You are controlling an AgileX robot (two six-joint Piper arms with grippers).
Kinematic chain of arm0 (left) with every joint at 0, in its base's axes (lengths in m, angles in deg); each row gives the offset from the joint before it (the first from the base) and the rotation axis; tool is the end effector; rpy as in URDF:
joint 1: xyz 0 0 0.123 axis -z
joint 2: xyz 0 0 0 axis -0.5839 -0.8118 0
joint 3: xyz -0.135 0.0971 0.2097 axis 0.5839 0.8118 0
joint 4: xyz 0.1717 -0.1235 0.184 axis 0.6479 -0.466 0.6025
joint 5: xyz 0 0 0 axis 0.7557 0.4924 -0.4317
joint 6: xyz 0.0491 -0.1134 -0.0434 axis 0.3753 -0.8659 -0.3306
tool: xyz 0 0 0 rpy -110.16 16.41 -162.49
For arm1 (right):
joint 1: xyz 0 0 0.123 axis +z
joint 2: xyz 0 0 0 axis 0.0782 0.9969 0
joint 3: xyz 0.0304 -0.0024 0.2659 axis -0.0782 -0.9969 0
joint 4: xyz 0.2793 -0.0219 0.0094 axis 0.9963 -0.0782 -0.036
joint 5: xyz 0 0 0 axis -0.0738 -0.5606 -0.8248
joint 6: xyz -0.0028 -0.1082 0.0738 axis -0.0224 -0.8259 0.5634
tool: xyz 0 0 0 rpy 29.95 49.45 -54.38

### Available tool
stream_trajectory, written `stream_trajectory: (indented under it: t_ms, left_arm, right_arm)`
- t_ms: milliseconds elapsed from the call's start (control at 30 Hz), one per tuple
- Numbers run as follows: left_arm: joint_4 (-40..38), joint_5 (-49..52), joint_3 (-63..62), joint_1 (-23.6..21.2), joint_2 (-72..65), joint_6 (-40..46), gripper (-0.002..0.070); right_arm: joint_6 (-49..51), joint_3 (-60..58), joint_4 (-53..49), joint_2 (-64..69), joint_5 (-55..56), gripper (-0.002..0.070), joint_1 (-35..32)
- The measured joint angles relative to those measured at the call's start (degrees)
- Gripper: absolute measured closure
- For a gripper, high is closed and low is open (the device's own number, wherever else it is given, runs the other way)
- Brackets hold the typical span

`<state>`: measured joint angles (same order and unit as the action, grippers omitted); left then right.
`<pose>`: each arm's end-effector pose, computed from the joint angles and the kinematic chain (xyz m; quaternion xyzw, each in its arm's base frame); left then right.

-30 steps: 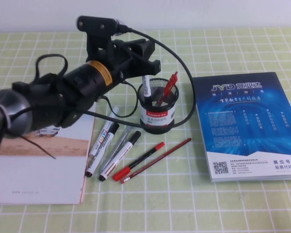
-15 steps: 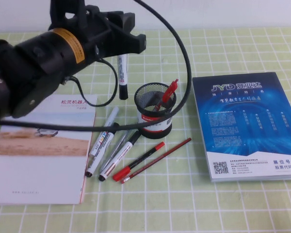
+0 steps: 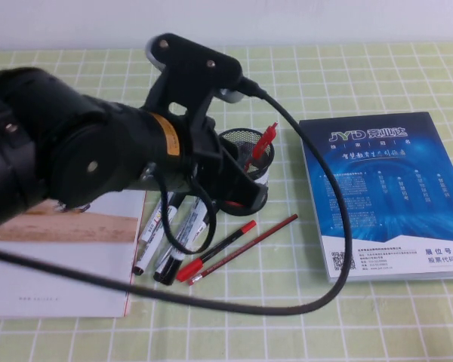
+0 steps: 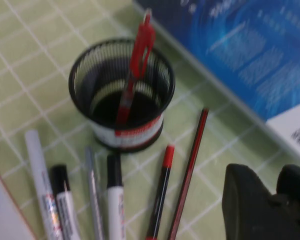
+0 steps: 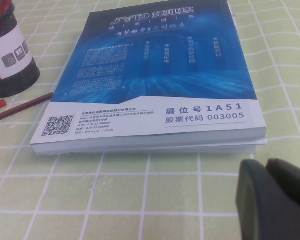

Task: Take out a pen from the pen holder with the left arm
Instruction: Place the pen on the table

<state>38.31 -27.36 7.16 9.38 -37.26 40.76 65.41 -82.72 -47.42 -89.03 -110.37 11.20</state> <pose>0.2661 -0.2565 0.2842 0.3408 0.8522 -0.1281 0.3758 0.1353 0.0229 0.1594 0.0042 0.8047 0.1048 0.5844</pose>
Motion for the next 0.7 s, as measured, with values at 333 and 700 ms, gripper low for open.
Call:
stream_trajectory:
  t_ms: [333, 700]
  left_arm:
    - [-7.9, 20.4, -14.9, 0.4, -16.1, 11.0, 0.0580]
    - [-9.3, 25.0, -27.8, 2.7, -31.9, 16.8, 0.0580]
  right_arm:
    - [0.0, 0.0, 0.0, 0.0, 0.0, 0.0691, 0.0]
    - [0.0, 0.0, 0.0, 0.0, 0.0, 0.0691, 0.0]
